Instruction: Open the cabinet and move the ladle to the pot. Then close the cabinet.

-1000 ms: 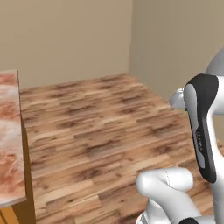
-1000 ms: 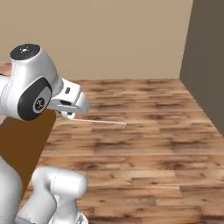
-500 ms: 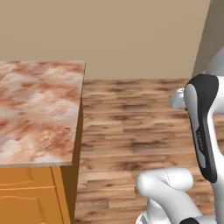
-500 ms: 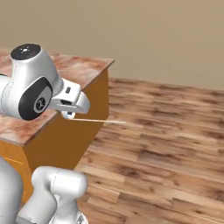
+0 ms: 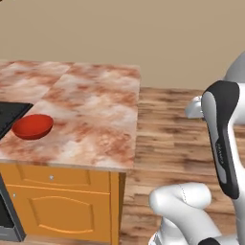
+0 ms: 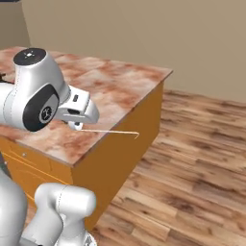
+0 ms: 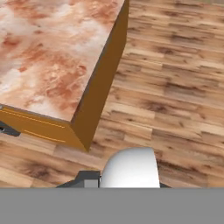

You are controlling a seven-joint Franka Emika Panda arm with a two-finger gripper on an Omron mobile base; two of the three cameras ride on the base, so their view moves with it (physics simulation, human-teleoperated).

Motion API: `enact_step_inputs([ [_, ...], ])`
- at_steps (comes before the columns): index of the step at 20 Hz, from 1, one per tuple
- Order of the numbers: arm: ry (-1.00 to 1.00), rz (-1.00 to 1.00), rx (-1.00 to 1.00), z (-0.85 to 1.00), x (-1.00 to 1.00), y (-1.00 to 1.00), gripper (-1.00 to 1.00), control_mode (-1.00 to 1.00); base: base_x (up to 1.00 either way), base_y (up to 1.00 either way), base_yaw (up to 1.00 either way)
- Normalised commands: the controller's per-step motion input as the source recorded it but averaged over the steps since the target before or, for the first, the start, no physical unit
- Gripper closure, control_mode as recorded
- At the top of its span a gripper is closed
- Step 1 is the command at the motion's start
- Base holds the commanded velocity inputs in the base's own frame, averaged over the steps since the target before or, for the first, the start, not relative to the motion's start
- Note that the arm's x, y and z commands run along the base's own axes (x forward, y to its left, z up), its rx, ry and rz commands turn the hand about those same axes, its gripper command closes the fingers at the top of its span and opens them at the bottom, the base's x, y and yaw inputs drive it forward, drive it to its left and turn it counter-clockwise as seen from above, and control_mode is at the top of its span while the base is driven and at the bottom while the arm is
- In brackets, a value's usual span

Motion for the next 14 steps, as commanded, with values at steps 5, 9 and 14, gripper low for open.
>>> enact_step_inputs([
  [5, 0.0, 0.0, 0.0, 0.0, 0.0, 0.0, 1.0, 1.0, 0.21, 1.0, 0.0],
  [9, 0.0, 0.0, 0.0, 0.0, 0.0, 0.0, 1.0, 1.0, 0.28, 1.0, -0.03],
  [14, 0.0, 0.0, 0.0, 0.0, 0.0, 0.0, 1.0, 1.0, 0.2, 1.0, -0.06],
])
